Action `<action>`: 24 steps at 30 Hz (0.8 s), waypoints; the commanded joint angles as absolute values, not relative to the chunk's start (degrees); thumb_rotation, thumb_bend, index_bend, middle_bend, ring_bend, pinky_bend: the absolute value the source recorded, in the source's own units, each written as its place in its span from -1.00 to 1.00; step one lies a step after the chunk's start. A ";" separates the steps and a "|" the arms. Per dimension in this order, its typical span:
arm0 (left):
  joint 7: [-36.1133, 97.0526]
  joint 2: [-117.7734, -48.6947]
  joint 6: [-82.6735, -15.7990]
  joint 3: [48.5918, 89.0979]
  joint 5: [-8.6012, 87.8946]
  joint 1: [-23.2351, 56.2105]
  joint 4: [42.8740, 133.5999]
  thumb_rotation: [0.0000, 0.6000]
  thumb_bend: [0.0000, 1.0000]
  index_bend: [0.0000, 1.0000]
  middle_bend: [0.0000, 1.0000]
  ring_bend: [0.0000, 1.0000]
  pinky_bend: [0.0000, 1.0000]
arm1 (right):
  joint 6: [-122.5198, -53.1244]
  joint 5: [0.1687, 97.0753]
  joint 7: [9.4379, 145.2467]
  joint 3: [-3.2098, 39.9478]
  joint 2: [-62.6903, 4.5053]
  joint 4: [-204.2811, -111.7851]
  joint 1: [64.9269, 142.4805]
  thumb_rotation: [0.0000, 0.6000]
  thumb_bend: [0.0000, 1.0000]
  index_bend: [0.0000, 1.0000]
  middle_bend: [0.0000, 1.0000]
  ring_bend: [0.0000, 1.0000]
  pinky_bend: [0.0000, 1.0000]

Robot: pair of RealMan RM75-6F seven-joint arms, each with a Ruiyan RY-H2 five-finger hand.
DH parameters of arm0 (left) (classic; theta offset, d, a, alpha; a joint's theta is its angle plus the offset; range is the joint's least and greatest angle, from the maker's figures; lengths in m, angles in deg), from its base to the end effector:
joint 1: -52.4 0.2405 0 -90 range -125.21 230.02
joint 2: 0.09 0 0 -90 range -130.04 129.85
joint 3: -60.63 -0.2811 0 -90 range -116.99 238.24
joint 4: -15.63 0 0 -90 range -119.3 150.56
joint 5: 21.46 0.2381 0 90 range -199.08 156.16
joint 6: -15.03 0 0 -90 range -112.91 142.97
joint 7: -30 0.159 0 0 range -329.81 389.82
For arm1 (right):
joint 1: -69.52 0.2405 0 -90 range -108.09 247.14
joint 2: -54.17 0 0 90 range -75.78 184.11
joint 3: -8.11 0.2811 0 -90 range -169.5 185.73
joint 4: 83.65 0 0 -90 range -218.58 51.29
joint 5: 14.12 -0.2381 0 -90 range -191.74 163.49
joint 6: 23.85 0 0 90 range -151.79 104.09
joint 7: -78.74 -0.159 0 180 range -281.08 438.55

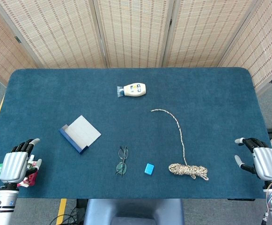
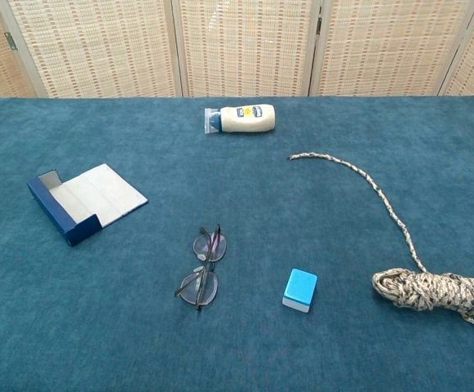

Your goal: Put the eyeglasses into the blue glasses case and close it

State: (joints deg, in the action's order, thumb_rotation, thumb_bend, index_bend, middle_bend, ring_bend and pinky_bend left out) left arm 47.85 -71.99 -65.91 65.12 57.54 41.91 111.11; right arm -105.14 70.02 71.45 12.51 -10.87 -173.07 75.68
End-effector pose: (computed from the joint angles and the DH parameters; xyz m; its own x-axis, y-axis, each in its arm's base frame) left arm -0.3123 0.2352 0.0898 0.4908 0.0410 0.8703 0.8712 -0.0084 -0.4909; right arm -0.3559 -0.2154 0.1411 0.3030 -0.0284 0.9526 -0.9528 0.0090 0.3033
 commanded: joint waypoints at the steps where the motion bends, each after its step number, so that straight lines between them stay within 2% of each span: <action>1: 47.90 -72.06 -65.79 65.19 57.38 41.82 111.07 1.00 -0.25 -0.56 -0.52 -0.47 -0.29 | -104.86 69.92 71.44 12.57 -10.93 -172.99 75.86 1.00 -0.33 -0.34 -0.20 -0.40 -0.37; 11: 47.59 -71.62 -64.87 65.58 56.60 41.30 110.48 1.00 -0.25 -0.55 -0.52 -0.47 -0.29 | -105.32 70.55 70.73 12.72 -10.81 -172.63 76.07 1.00 -0.33 -0.34 -0.20 -0.40 -0.37; 14: 46.96 -71.38 -63.97 65.91 56.28 40.72 109.91 1.00 -0.25 -0.54 -0.45 -0.42 -0.29 | -105.66 70.89 70.42 12.66 -10.73 -172.47 75.99 1.00 -0.33 -0.34 -0.20 -0.40 -0.37; 17: 46.86 -71.07 -62.44 66.22 56.13 39.67 109.21 1.00 -0.25 -0.52 -0.16 -0.20 -0.23 | -106.05 71.21 70.35 12.69 -10.52 -172.47 75.95 1.00 -0.33 -0.34 -0.20 -0.40 -0.37; 20: 45.68 -70.87 -60.06 66.64 55.76 38.21 108.62 1.00 -0.25 -0.51 0.37 0.31 0.27 | -106.34 71.45 70.34 12.78 -10.24 -172.55 75.98 1.00 -0.33 -0.34 -0.20 -0.40 -0.37; 21: 44.81 -70.65 -58.63 66.76 55.25 37.62 108.58 1.00 -0.25 -0.49 0.57 0.52 0.51 | -106.37 71.50 70.31 12.80 -10.16 -172.57 76.00 1.00 -0.33 -0.34 -0.20 -0.40 -0.37; 24: 40.00 -69.67 -52.32 67.65 52.15 35.27 108.02 1.00 -0.25 -0.46 0.85 0.76 0.77 | -106.40 71.52 70.01 12.82 -10.09 -172.63 76.03 1.00 -0.33 -0.34 -0.20 -0.40 -0.37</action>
State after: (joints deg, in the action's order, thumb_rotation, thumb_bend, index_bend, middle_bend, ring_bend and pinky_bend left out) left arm 43.63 -70.50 -56.82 66.85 54.60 37.31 108.62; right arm -106.39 71.52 70.05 12.82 -10.10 -172.61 76.03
